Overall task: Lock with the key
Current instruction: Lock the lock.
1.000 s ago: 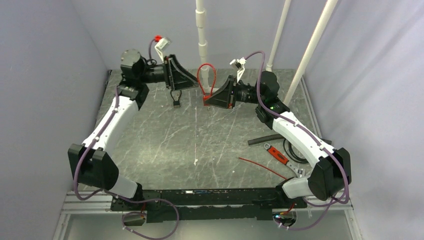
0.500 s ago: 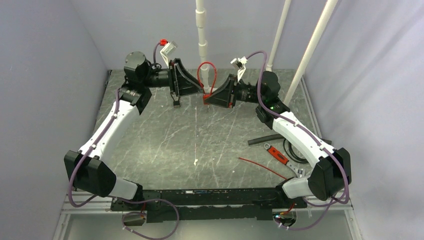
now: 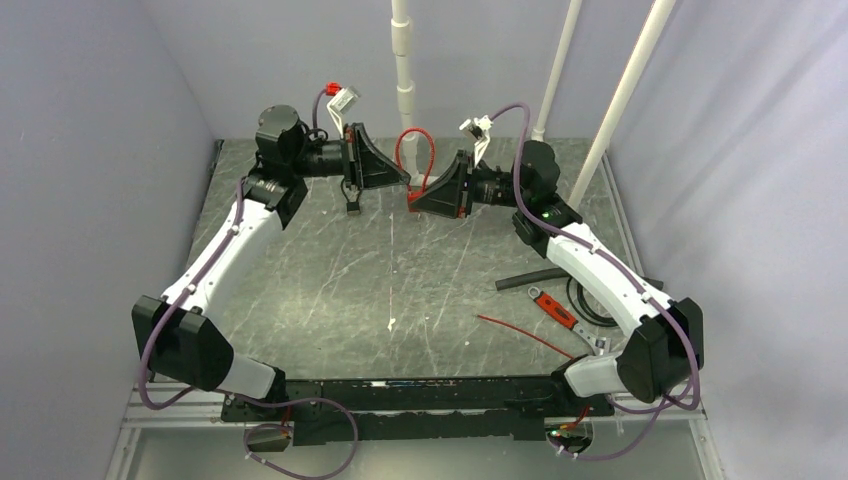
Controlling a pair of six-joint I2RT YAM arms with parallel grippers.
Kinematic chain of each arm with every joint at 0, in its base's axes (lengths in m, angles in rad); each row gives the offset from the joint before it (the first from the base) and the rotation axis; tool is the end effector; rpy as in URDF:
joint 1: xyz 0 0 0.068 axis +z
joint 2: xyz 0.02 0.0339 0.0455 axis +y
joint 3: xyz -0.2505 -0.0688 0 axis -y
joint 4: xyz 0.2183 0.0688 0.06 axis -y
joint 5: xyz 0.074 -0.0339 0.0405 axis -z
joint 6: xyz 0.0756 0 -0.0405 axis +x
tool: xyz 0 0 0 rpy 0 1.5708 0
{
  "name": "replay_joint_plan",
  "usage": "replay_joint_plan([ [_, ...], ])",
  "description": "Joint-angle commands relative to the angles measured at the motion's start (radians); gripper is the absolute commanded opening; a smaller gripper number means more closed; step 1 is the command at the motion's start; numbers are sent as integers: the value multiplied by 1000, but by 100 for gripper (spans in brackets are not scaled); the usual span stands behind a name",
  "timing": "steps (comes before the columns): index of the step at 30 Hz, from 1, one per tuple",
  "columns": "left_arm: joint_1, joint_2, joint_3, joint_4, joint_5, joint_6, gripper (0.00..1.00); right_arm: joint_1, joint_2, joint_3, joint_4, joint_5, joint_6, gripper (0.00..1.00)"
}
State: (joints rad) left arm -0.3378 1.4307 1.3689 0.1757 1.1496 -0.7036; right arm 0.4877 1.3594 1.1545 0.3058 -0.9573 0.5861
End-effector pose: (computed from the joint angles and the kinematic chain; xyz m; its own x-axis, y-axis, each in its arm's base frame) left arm 0.2704 -0.1681 0.4199 -0.5593 -0.0839 -0.8247 0.8250 0.0406 -0.5637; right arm 0.2452 0.2000 0.3846 -0.4726 0.1098 -0.8744 -0.8727 0.0800 0.4817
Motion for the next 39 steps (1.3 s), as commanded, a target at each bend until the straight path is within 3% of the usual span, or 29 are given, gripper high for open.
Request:
replay_joint_plan([
  [1, -28, 6, 68, -251, 43, 215, 0, 2, -17, 103, -69, -20, -112, 0],
  [7, -86, 30, 139, -591, -14, 442, 0, 3, -44, 138, -109, 19, -275, 0],
  [14, -124, 46, 74, -504, -87, 276, 0, 21, -56, 157, -99, 31, -417, 0],
  [19, -164, 28, 25, -548, -59, 359, 0, 19, -53, 157, -61, 39, -380, 0],
  [23, -143, 48, 41, -722, -32, 488, 0, 2, -65, 143, -39, 65, -350, 0],
  [25, -113, 47, 23, -701, -2, 454, 0, -2, -69, 138, -22, 75, -334, 0],
  [27, -100, 36, -24, -567, 29, 354, 0, -4, -69, 127, 14, 81, -302, 0],
  [30, -153, 28, -47, -464, -2, 324, 0, 3, -54, 110, 95, 79, -223, 0],
  [34, -190, 34, -123, -260, 43, 179, 0, 17, -36, 98, 198, 107, -138, 0],
  [37, -160, 45, -123, -272, 94, 171, 0, 12, -42, 104, 175, 129, -146, 0],
  [39, -144, 26, -78, -357, 41, 277, 0, 7, -53, 87, 160, 149, -138, 0],
])
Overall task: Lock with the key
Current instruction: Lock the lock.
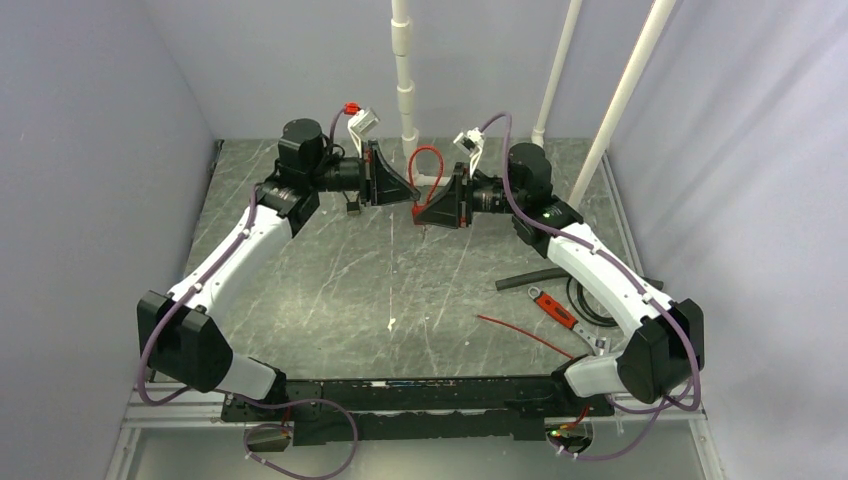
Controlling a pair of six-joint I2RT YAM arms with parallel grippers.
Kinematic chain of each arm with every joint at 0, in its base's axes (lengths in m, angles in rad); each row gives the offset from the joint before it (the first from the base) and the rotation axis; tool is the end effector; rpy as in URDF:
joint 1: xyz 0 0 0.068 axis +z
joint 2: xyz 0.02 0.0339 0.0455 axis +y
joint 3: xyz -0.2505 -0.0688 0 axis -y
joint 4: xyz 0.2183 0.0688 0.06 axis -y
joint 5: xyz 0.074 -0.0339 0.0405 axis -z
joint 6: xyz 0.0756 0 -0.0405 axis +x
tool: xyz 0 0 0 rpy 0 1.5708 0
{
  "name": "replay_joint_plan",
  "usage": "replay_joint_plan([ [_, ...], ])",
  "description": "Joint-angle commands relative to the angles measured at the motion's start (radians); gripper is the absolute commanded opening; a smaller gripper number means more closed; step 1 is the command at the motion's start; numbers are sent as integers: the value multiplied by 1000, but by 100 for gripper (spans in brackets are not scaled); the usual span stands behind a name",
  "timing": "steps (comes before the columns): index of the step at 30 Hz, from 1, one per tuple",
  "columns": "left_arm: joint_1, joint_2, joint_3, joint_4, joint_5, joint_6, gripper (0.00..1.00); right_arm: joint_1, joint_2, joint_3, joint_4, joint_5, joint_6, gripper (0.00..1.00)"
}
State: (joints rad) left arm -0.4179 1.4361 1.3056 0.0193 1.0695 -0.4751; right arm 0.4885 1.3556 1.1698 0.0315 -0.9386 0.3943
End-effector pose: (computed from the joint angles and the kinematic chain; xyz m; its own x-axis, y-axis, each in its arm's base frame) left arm 0.2658 -0.1906 0.3806 -0.5438 0.0009 -0.8392 0.8354 0.0966 -0.5411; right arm 0.2446 0.1991 0.3586 -0.5023 -0.0099 -0.8647 -0.8538 0.1641 0.4941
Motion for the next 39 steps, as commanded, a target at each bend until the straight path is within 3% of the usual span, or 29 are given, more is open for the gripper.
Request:
replay_joint_plan([
  [1, -62, 11, 16, -237, 88, 122, 0, 5, -53, 58, 436, 140, 64, 0],
  [3, -60, 4, 83, -284, 33, 232, 2, 4, -62, 29, 438, 177, 90, 0],
  [5, -45, 7, 137, -300, -9, 289, 16, 1, -64, 3, 454, 201, 129, 0],
  [7, -17, 8, 169, -271, -37, 297, 37, -5, -65, -13, 455, 227, 148, 0],
  [11, 61, -16, 194, -159, -110, 229, 62, -23, -70, -33, 469, 264, 179, 0],
  [16, 117, -115, 64, 78, -279, 175, 61, -44, -68, -49, 504, 340, 255, 0],
  [21, 35, -157, -70, 148, -326, 176, 52, -50, -58, -51, 515, 443, 347, 0],
  [27, -49, -102, -71, 230, -428, 89, 51, -53, -39, -29, 499, 448, 388, 0],
  [39, -90, -20, -34, 322, -413, 22, 49, -53, -38, -29, 517, 426, 401, 0],
])
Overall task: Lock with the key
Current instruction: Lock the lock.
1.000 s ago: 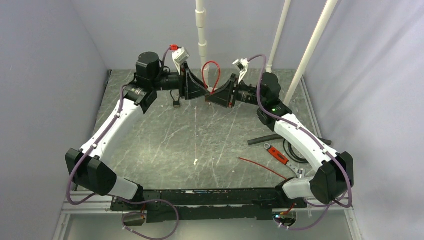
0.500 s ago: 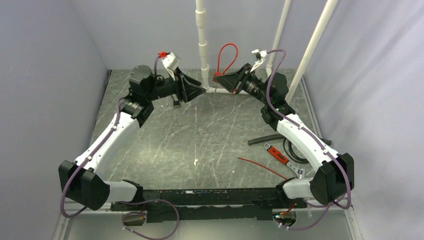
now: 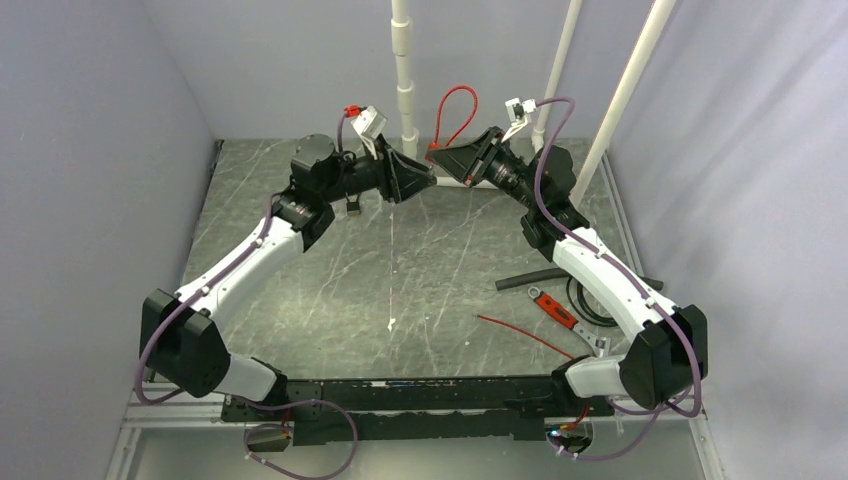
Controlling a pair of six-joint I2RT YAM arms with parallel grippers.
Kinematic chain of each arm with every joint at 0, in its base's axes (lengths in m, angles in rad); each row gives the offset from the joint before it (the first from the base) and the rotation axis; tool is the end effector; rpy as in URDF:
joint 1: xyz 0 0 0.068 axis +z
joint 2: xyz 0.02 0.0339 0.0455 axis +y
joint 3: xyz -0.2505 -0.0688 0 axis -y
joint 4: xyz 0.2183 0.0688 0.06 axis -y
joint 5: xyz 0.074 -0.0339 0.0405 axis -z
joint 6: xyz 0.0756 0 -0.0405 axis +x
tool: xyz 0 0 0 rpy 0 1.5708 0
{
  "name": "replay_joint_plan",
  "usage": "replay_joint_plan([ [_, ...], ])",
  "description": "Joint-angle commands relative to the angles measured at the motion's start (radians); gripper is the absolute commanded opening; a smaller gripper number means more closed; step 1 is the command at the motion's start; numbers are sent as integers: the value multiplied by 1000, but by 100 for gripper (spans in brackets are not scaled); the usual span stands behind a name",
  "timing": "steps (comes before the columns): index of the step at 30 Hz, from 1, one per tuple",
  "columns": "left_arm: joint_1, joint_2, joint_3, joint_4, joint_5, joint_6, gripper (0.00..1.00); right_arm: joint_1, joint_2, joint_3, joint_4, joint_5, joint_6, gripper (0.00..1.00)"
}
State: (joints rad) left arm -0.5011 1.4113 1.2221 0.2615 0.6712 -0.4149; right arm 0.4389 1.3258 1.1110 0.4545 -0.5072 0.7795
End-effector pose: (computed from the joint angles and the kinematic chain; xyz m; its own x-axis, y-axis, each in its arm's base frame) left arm 0.2745 -0.2040 0.3883 -0.3130 -0.1885 -0.9309 0.8677 0.3418 -0.3609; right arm 0.2753 0.1698 0.4019 -0.4085 0.4870 -0.7720 -0.7191 0.3493 0.6008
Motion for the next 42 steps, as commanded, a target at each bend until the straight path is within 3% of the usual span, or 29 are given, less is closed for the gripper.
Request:
replay_joint_plan([
  [1, -7, 9, 55, 83, -8, -45, 48, -2, -9, 28, 95, -6, 14, 0],
  [9, -10, 30, 77, 90, 21, -62, 44, -3, -9, 11, 113, -6, 14, 0],
  [14, -6, 48, 82, 115, 72, -139, 13, -4, -5, 13, 140, -30, 24, 0],
  [17, -2, 64, 79, 161, 205, -180, 0, -11, 0, 8, 191, -88, 27, 0],
  [21, 39, 111, 65, 328, 389, -380, 0, -34, 19, 21, 284, -204, 43, 0],
  [23, 59, 156, 58, 494, 469, -527, 0, -38, 29, 32, 324, -255, 64, 0],
  [30, 67, 201, 38, 748, 613, -857, 0, -30, 11, 69, 344, -349, 71, 0],
  [36, 62, 132, -30, 779, 617, -899, 0, 73, -66, 38, 288, -361, -23, 0],
  [42, 72, 85, -42, 647, 640, -800, 0, 88, -100, 12, 266, -261, -102, 0],
])
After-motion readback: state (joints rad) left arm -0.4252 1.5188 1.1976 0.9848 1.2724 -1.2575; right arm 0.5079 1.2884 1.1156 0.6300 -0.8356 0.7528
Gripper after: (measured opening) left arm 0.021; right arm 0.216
